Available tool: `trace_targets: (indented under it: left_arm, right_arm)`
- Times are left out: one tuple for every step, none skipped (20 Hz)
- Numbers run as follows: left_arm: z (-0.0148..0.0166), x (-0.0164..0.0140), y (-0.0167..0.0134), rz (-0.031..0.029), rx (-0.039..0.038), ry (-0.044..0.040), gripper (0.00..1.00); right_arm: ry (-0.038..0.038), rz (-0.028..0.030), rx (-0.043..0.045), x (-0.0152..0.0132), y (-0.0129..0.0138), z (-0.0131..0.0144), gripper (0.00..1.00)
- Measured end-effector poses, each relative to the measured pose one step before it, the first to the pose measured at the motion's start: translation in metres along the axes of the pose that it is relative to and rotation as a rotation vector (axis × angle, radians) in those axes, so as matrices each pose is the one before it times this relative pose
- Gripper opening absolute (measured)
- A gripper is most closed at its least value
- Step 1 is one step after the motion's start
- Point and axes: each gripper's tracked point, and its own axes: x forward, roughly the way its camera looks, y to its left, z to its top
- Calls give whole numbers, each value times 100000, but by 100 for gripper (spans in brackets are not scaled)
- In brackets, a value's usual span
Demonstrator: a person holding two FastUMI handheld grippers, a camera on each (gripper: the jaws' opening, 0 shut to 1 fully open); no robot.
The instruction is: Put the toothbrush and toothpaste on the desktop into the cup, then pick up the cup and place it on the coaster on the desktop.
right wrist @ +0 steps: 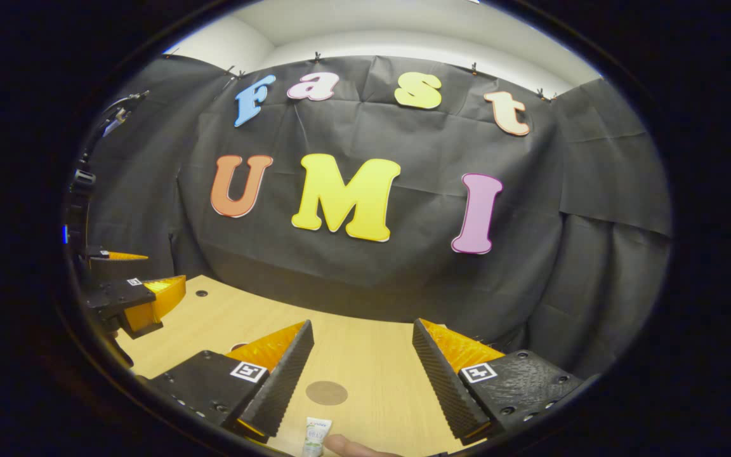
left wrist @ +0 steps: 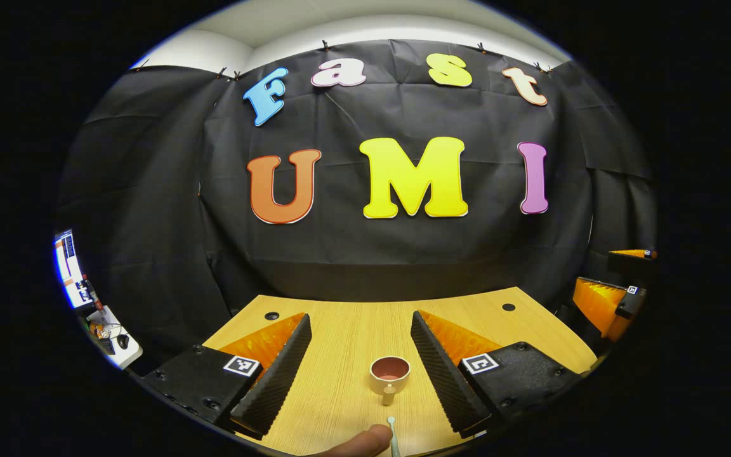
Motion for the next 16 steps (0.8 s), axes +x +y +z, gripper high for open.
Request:
trace_targets:
  left_arm:
    - [-356, 139, 5, 61, -448, 371, 100]
    - [-473, -41, -168, -489, -397, 621, 100]
    - [-605, 154, -167, -463, 205, 1232, 100]
    - [-1121, 112, -227, -343, 615, 2745, 100]
    - [-1385, 102, -417, -943, 825, 3464, 100]
    - [-1582, 146, -332, -749, 817, 3837, 100]
    - [-1646, 176, -498, -1653, 825, 4193, 100]
    - [-1723, 106, -614, -1915, 44, 3936, 100]
    - [-1673, 229, -605, -1941, -366, 4211, 100]
    - [-1858, 143, -671, -2027, -805, 4640, 100]
    - [-1798, 289, -596, -1628, -1178, 4910, 100]
    - [-1835, 457, -577, -1784, -1407, 4642, 100]
    - [-1719, 477, -532, -1459, -1848, 4860, 100]
    - [-1571, 620, -257, -879, -2101, 4129, 100]
    - [-1441, 773, -266, -562, -1902, 4121, 100]
    - [-1957, 1039, -298, -441, -1728, 5480, 100]
  right_arm:
    - [616, 182, -900, 39, 106, -296, 97]
    - [790, -102, -744, 268, 80, -402, 98]
    - [1002, -63, -22, 38, 39, -238, 95]
    - [1149, 72, 237, -22, 106, -519, 95]
    - [1080, 172, -61, -1, 237, -369, 95]
    - [1132, 1, -568, 11, 186, -436, 97]
    - [1171, 18, -1011, -2, 141, -446, 95]
    - [1239, -6, -1065, -98, 151, -636, 95]
    - [1686, -42, -673, -111, 50, -620, 95]
    - [1869, 209, -143, -60, 209, -736, 95]
    - [1956, 345, 32, -167, 117, -628, 95]
    - [2013, -30, 25, -171, -55, -681, 95]
    - [1762, -188, 226, -151, -98, -490, 95]
    - [1845, -559, 80, -90, -171, -571, 97]
    - [1664, -926, -232, -93, -277, -472, 95]
    - [1616, -631, -353, -134, -174, -604, 95]
